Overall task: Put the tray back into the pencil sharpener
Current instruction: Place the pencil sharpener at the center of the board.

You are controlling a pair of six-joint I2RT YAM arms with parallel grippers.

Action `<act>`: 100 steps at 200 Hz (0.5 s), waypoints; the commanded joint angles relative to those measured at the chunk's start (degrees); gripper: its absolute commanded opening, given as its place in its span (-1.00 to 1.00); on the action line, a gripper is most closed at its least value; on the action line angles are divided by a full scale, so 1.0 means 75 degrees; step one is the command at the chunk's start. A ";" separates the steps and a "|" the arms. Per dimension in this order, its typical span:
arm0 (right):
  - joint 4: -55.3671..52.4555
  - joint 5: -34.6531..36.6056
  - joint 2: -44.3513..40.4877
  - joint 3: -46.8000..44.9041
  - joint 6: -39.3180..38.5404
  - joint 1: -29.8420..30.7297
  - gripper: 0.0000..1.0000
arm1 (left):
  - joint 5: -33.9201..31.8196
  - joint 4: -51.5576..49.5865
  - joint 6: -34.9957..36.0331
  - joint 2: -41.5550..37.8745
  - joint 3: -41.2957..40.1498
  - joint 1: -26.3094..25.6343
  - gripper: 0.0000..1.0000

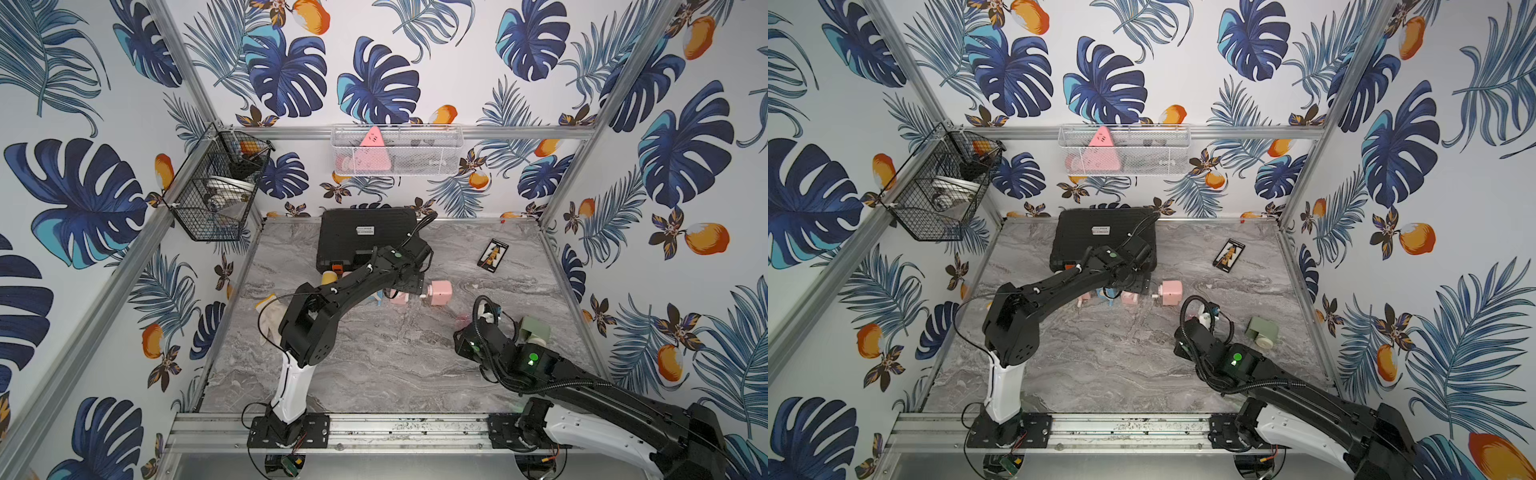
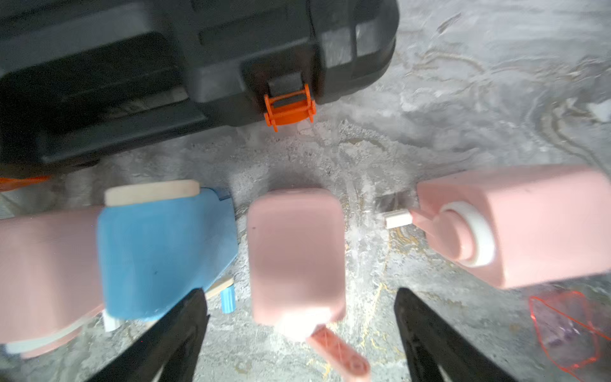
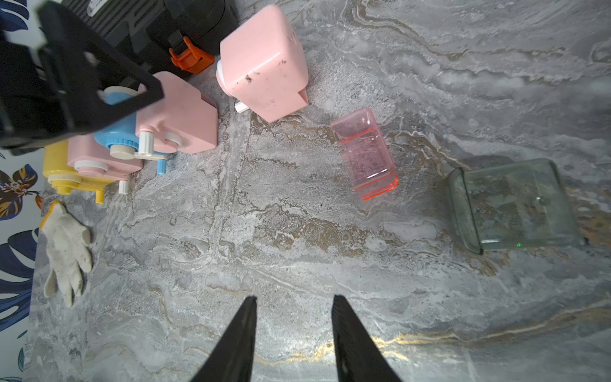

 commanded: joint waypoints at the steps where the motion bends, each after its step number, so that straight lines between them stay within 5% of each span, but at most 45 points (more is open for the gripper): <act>1: -0.0514 0.0213 0.0315 0.0336 -0.0090 -0.0007 -0.18 | -0.0255 0.0521 0.0353 -0.0600 -0.0220 -0.0016 0.83; 100: -0.1941 -0.0158 0.2831 0.2036 -0.2146 -0.1548 0.17 | -0.0573 0.2702 0.0814 -0.4625 -0.3525 -0.0016 0.63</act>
